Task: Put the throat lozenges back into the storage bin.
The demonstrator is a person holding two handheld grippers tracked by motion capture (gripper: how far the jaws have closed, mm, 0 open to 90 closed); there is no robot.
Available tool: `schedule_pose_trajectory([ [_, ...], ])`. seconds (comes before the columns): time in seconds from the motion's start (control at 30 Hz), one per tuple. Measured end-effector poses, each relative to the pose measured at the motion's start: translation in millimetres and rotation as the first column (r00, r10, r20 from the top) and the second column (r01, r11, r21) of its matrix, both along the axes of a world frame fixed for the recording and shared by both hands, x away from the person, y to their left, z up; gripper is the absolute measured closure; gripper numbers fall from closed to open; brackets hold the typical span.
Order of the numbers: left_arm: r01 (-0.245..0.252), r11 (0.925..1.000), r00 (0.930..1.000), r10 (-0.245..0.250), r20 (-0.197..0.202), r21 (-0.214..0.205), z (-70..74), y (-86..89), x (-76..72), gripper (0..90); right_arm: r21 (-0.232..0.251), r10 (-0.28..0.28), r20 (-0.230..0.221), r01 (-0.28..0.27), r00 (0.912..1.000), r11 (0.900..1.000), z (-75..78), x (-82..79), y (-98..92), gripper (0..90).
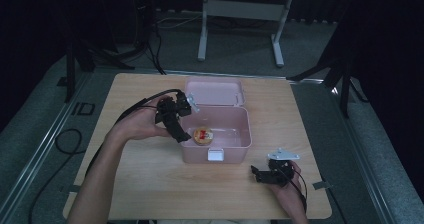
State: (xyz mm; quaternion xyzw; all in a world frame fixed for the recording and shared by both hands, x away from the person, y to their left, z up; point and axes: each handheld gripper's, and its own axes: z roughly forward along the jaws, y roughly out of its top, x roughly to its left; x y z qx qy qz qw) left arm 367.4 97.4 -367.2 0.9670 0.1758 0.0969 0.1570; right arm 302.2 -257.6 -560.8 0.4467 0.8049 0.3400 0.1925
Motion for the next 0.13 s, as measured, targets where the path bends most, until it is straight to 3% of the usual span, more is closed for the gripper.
schedule_pose_trajectory([
  [0.13,-0.019,0.9995,0.9992,0.018,0.035,0.027,0.7,10.0,-8.0,15.2,0.0,0.0,0.0,0.0,1.0,1.0,0.0,0.0,0.0,12.7],
])
